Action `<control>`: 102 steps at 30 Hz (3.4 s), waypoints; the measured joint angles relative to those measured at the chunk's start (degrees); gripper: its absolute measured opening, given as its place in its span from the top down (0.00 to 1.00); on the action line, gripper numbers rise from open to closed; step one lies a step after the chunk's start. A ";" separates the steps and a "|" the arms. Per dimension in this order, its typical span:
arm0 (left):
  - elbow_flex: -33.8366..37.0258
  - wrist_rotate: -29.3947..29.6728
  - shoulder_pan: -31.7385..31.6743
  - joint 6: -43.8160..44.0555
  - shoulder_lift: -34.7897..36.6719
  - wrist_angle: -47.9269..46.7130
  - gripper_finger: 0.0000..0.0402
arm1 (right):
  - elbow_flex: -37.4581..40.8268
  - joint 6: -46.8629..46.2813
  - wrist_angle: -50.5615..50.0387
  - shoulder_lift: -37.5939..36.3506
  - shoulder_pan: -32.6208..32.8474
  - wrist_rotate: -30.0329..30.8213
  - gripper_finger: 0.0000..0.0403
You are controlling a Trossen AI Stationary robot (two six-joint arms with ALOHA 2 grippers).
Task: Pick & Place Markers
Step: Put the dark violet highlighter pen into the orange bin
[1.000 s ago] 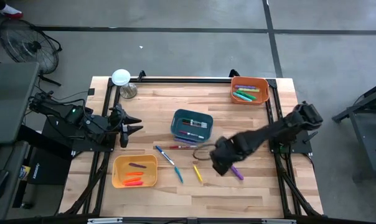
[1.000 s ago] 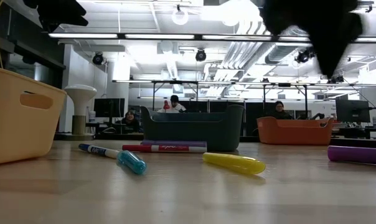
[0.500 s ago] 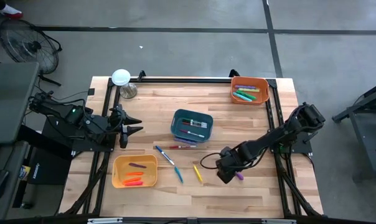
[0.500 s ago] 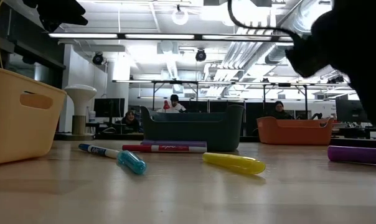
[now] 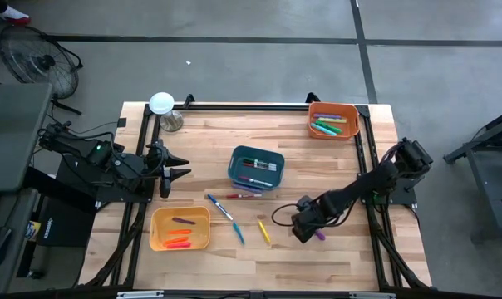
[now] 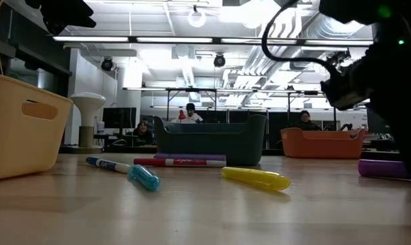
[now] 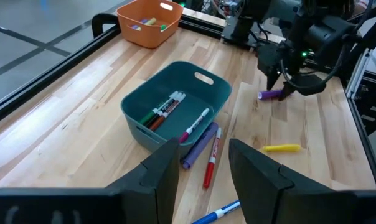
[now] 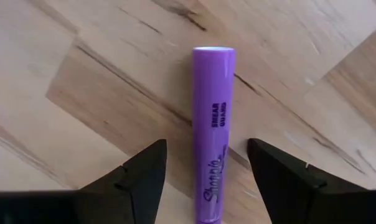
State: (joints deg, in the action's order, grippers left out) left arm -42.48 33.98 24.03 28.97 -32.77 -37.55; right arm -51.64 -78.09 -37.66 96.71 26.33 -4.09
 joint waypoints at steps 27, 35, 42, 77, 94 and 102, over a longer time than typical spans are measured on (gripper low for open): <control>0.00 -7.93 -0.02 -0.22 -0.09 -2.92 0.66 | -0.54 4.18 -1.45 4.19 1.82 0.34 0.45; 0.00 -7.91 -0.02 -0.21 -0.09 -2.92 0.66 | -0.54 3.43 -1.41 4.19 1.84 0.72 0.45; 0.00 -7.70 -0.02 -0.20 -0.09 -2.87 0.66 | -0.54 3.30 -1.47 4.19 1.90 1.98 0.45; 0.00 -4.34 -0.02 -0.28 -0.11 1.13 0.66 | 0.27 8.07 -14.10 -10.66 -6.79 2.12 0.87; 0.00 1.11 -0.04 -0.09 -0.09 2.09 0.66 | 0.08 40.86 -25.54 -27.29 -42.57 7.23 0.87; 0.00 3.08 -0.04 0.04 -0.11 5.23 0.66 | 0.07 62.28 -19.53 -24.06 -59.25 9.24 0.87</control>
State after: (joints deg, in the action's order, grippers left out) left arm -42.48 37.06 23.99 29.01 -32.88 -32.33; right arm -51.57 -15.80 -57.19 72.65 -32.93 5.15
